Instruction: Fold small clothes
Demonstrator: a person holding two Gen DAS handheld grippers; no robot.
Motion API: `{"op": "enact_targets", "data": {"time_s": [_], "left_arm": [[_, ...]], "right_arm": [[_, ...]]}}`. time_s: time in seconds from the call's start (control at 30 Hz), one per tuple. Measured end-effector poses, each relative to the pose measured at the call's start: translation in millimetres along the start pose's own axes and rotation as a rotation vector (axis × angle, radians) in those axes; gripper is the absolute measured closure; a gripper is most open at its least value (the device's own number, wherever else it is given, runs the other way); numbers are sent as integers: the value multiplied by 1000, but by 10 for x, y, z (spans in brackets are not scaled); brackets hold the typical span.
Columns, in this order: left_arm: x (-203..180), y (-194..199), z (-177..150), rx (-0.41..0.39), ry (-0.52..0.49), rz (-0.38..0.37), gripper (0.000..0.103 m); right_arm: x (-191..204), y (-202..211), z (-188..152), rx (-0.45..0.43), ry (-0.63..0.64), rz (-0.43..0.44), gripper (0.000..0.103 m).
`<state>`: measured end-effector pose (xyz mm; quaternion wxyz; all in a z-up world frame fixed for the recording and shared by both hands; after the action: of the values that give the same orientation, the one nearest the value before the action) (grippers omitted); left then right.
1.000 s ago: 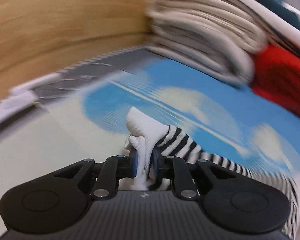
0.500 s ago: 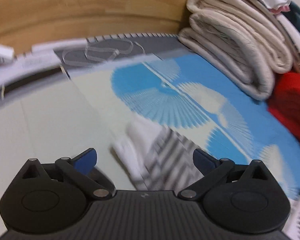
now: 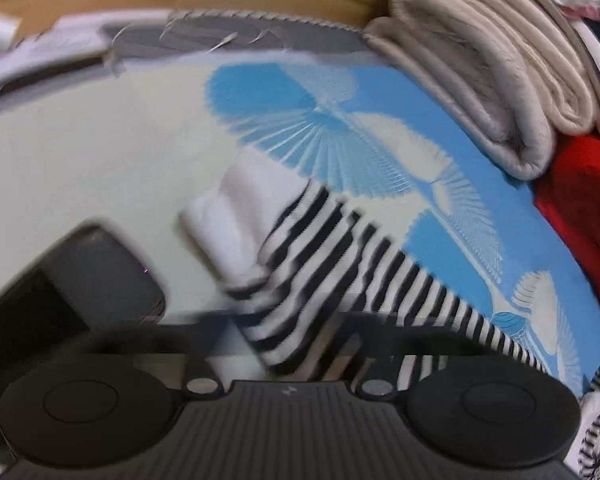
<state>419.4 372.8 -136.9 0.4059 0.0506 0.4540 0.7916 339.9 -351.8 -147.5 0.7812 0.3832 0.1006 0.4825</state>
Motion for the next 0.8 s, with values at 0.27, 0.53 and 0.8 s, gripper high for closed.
{"op": "enact_targets", "data": {"time_s": [0.27, 0.53, 0.8], "left_arm": [[-1018, 753, 39, -168, -147, -115, 99], [-3010, 1987, -1525, -160, -474, -612, 98], [-3537, 1678, -3650, 177, -929, -625, 16]], "right_arm": [[32, 80, 41, -21, 9, 18, 47], [-79, 251, 136, -56, -41, 45, 47], [-226, 202, 213, -26, -97, 63, 47]]}}
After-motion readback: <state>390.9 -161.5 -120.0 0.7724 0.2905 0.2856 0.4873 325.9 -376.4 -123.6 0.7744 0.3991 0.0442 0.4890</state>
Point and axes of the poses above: each gripper's, at about its wrist camera, not at the fingertips, and y roughly against the way its jaws point, x to its left, z to its top, the point moved 1 cm from there along -y, roughly the way its jaws point, and after that the axes turned 2 degrees about y, right-handed, at the moved point
